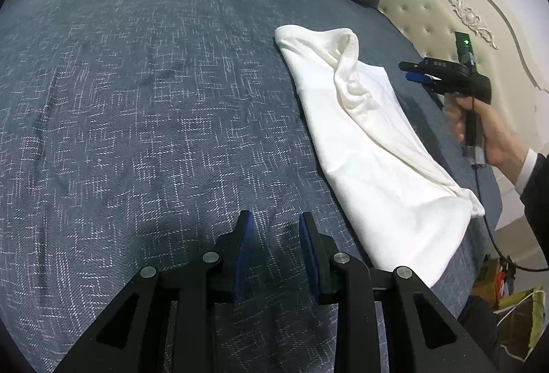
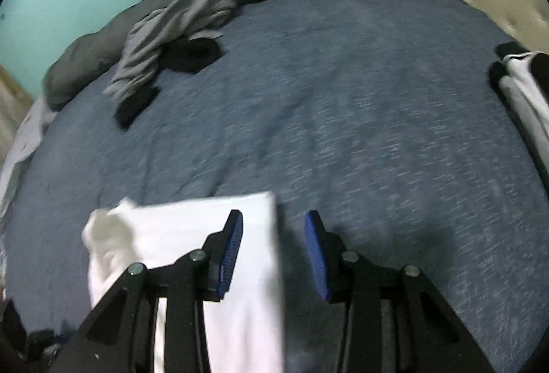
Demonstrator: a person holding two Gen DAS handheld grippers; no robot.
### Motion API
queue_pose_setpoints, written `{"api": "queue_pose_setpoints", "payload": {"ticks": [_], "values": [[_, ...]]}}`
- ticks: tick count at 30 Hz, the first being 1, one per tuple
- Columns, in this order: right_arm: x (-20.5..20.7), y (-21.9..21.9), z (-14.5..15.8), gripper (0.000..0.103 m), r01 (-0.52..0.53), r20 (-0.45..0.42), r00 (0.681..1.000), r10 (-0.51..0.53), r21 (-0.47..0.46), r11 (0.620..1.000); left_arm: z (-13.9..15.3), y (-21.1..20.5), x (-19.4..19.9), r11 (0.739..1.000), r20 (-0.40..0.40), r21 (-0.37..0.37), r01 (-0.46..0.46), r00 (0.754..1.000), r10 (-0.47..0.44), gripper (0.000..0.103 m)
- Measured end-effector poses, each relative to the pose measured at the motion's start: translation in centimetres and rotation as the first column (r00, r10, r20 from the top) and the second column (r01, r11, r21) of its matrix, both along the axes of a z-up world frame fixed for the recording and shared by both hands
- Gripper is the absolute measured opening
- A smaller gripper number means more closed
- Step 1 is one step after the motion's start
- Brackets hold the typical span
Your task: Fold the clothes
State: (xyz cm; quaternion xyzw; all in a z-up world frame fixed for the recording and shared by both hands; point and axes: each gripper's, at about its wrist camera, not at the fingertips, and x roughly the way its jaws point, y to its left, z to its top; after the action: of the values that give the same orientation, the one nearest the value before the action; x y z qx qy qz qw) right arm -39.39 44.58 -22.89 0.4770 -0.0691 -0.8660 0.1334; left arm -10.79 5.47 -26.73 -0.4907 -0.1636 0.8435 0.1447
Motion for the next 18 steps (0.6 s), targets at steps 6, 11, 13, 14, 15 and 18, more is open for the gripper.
{"api": "queue_pose_setpoints", "payload": {"ticks": [6,11,13,14,15,18], "values": [[3.2,-7.1,0.1,0.041,-0.261,0.086,0.961,0.263,-0.035,0.965,0.4,-0.3,-0.1,1.000,-0.009,-0.001,-0.011,1.000,0.011,0.030],[5.9,-12.9,0.0,0.042,-0.424,0.121,0.901,0.417,0.035,0.905,0.5,-0.4,0.1,1.000,-0.010,0.000,-0.010,1.000,0.010,0.030],[6.6,-14.8,-0.4,0.045,-0.472,0.130,0.878,0.461,0.073,0.879,0.7,-0.5,0.3,1.000,-0.014,0.000,-0.009,1.000,0.009,0.030],[7.0,-15.8,-0.6,0.046,-0.498,0.134,0.865,0.484,0.099,0.861,0.8,-0.6,0.3,1.000,-0.016,-0.002,-0.010,1.000,0.010,0.030],[7.4,-16.8,-0.8,0.046,-0.522,0.139,0.851,0.506,0.125,0.844,0.8,-0.6,0.3,1.000,-0.018,-0.004,-0.012,1.000,0.012,0.030],[8.0,-18.2,-1.9,0.046,-0.547,0.171,0.837,0.521,0.200,0.813,0.9,-0.9,0.4,1.000,-0.019,-0.001,-0.018,1.000,0.018,0.030]]}}
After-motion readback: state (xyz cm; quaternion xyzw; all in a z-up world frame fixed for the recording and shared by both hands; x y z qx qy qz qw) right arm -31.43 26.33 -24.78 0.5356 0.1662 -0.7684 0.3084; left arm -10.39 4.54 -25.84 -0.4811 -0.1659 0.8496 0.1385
